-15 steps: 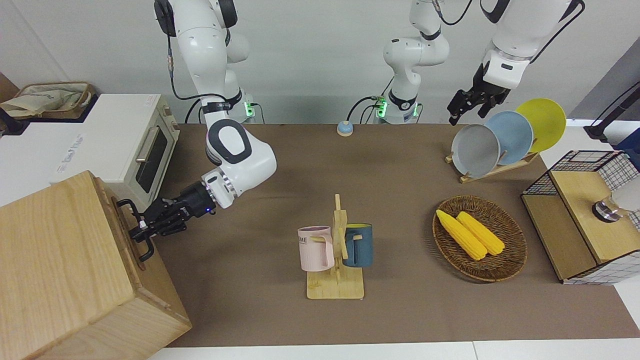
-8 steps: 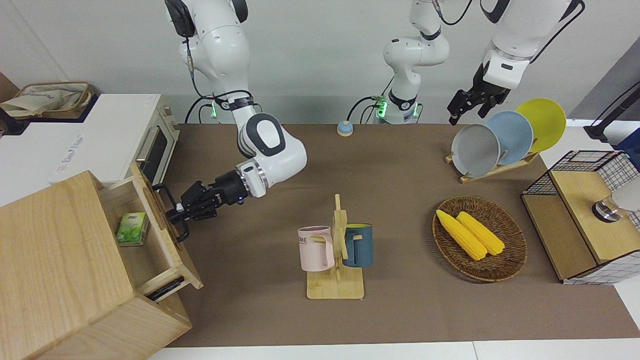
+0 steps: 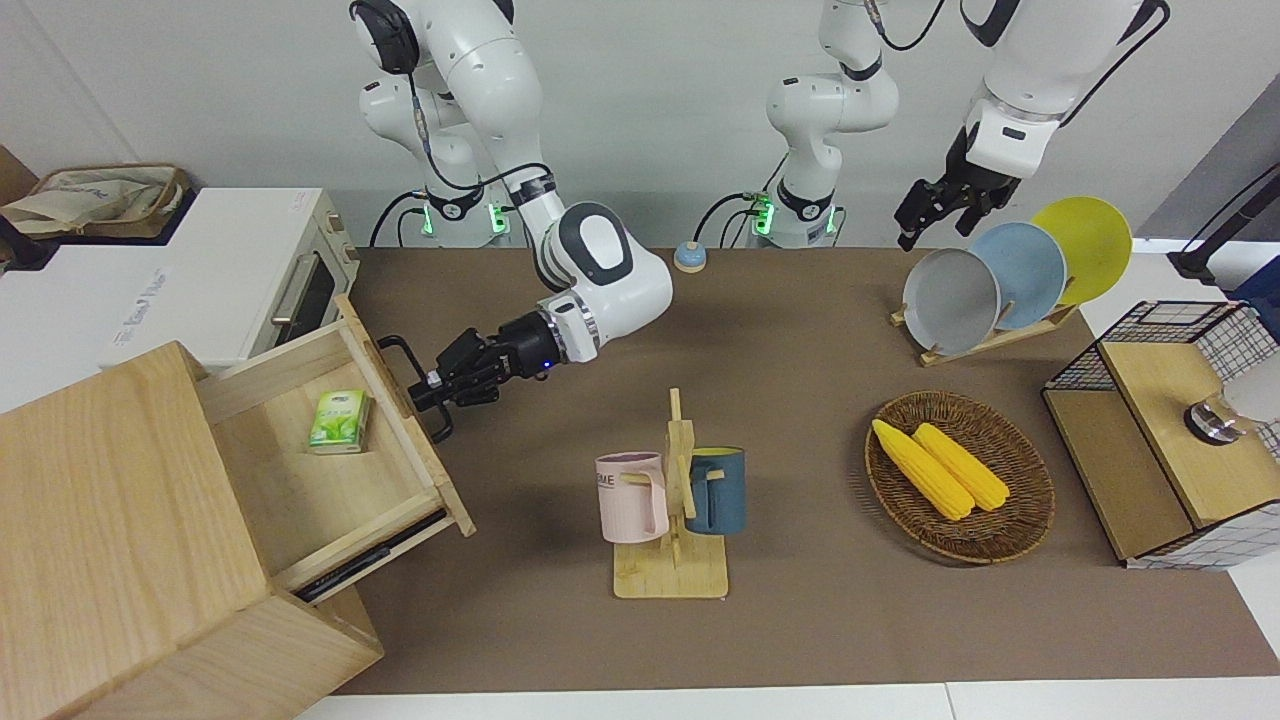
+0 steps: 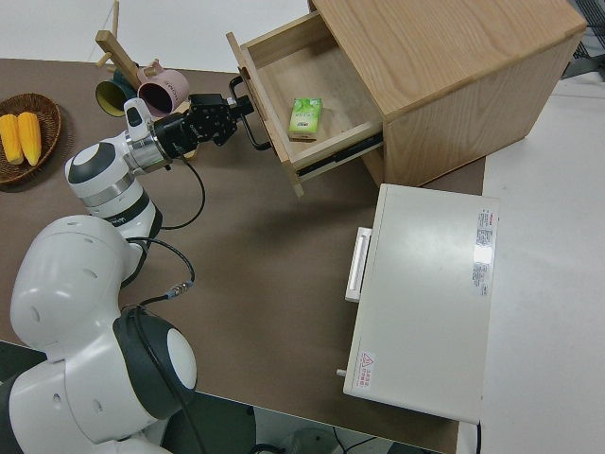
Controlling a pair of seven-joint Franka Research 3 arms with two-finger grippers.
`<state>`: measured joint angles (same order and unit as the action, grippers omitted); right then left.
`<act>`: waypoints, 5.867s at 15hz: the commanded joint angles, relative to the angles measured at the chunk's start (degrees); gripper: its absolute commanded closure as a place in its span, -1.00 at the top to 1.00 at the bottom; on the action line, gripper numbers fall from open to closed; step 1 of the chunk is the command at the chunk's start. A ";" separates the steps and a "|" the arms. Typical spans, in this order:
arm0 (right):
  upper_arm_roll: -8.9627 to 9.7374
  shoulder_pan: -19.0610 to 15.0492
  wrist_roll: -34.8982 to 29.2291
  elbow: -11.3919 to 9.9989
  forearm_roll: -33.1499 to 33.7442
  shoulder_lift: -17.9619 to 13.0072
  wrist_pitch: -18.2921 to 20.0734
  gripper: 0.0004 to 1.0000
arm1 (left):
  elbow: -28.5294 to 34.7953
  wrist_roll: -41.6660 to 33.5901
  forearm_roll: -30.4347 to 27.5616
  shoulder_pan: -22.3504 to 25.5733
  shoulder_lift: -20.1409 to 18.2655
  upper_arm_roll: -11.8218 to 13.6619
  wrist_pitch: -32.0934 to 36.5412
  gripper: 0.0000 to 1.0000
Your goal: Slide drawer open with right arm
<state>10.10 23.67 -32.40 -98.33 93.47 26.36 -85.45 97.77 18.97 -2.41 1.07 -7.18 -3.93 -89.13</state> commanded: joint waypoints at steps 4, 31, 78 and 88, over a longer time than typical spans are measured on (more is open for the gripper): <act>0.70 3.22 1.81 -0.02 -1.18 -0.25 1.95 -1.00 | -0.21 -0.42 -0.05 -0.01 -0.47 0.24 0.89 0.99; 1.06 8.58 3.48 4.55 -5.14 1.77 4.77 0.97 | -0.21 -0.42 -0.05 -0.01 -0.47 0.24 0.89 0.99; -5.62 -18.04 20.25 8.07 -89.59 -28.20 -3.85 0.97 | -0.21 -0.42 -0.05 -0.01 -0.47 0.24 0.89 0.99; -14.49 -23.06 37.14 5.87 -95.93 -28.82 -4.99 0.97 | -0.21 -0.42 -0.05 -0.01 -0.47 0.24 0.89 0.99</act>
<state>-2.89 1.72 1.57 -90.44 0.44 -1.12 -88.86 97.77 18.96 -2.41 1.07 -7.18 -3.93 -89.13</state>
